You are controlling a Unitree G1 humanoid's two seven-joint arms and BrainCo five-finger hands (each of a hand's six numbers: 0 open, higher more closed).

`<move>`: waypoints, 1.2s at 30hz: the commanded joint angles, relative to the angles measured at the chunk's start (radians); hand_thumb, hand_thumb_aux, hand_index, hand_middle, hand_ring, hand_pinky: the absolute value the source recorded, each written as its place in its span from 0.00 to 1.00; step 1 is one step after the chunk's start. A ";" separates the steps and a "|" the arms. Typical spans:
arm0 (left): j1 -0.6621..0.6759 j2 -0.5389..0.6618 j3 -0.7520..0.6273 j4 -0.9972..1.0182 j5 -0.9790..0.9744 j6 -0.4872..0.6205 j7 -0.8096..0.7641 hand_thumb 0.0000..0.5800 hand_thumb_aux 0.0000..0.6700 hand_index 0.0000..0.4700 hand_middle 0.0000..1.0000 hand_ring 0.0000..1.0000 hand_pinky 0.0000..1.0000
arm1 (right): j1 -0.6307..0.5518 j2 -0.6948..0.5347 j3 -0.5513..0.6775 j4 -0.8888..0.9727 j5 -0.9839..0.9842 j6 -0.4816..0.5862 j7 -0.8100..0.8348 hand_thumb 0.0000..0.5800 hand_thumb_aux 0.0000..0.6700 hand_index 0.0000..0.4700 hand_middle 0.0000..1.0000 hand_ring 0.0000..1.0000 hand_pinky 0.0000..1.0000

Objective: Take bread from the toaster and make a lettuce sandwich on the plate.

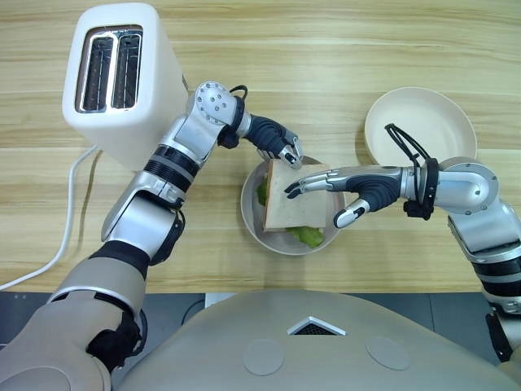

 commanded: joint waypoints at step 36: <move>0.132 0.389 0.322 -1.025 -0.043 0.214 0.121 1.00 0.96 0.96 0.00 0.00 0.00 | 0.019 -0.106 -0.337 -0.133 0.226 0.077 -0.016 1.00 1.00 1.00 0.00 0.00 0.00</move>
